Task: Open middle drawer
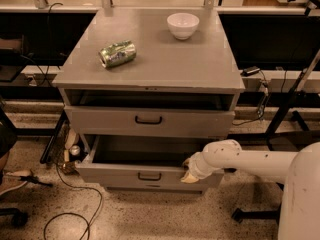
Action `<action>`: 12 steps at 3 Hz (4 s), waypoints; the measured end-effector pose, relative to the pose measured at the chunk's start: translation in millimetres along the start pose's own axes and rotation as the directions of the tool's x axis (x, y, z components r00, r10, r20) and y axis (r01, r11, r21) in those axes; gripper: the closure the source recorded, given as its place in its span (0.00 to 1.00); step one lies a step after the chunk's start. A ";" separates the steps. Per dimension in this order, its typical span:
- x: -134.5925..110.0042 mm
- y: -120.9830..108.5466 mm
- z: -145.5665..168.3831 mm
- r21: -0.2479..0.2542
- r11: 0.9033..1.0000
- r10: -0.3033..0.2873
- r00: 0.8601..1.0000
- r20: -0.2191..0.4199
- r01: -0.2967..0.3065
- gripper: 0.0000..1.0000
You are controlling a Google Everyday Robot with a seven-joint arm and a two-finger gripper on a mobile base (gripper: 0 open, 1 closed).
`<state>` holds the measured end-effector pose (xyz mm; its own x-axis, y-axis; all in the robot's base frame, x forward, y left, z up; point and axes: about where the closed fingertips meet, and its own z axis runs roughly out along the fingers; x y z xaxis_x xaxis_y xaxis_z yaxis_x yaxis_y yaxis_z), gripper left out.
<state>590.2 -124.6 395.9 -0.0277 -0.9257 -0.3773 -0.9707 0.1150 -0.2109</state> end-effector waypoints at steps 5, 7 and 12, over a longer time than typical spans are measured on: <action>1.3 6.8 0.1 -0.003 1.000 0.010 1.000 0.002 -0.010 0.73; 1.2 6.8 0.2 -0.003 1.000 0.010 1.000 0.002 -0.010 0.27; 10.2 38.0 -6.4 -0.094 0.995 0.010 0.998 -0.065 -0.016 0.48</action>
Offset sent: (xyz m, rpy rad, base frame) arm -0.2424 -0.0134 -0.0989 0.1720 0.2508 -0.3193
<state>551.5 -132.0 389.8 -0.0528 -0.9459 -0.3202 -0.9883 0.0955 -0.1192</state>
